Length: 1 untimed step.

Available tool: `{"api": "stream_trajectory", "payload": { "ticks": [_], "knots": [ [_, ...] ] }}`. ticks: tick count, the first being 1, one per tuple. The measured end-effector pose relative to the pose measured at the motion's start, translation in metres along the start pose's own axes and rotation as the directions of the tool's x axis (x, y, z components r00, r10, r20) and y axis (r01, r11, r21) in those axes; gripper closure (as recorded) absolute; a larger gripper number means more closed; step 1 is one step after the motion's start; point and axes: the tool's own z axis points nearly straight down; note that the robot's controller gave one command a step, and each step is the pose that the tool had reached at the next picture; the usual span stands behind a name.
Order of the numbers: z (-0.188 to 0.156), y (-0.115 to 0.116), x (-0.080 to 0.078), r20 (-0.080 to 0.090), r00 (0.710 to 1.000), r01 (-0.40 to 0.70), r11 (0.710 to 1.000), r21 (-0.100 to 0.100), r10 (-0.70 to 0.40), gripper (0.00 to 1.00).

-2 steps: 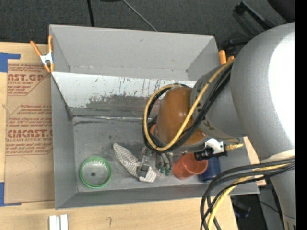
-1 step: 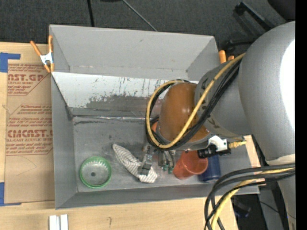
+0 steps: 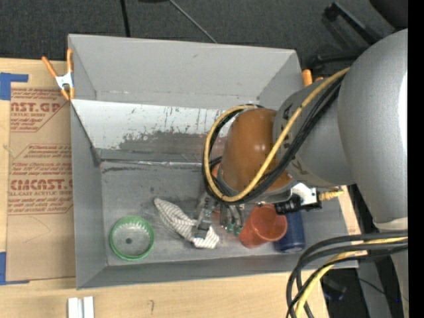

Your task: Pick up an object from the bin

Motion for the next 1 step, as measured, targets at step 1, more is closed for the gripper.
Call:
{"api": "stream_trajectory", "payload": {
  "ticks": [1],
  "knots": [
    [-0.0073, 0.0004, -0.0004, 0.001, 1.0, 0.0, 1.0, -0.001, 0.0, 1.0]
  ]
}}
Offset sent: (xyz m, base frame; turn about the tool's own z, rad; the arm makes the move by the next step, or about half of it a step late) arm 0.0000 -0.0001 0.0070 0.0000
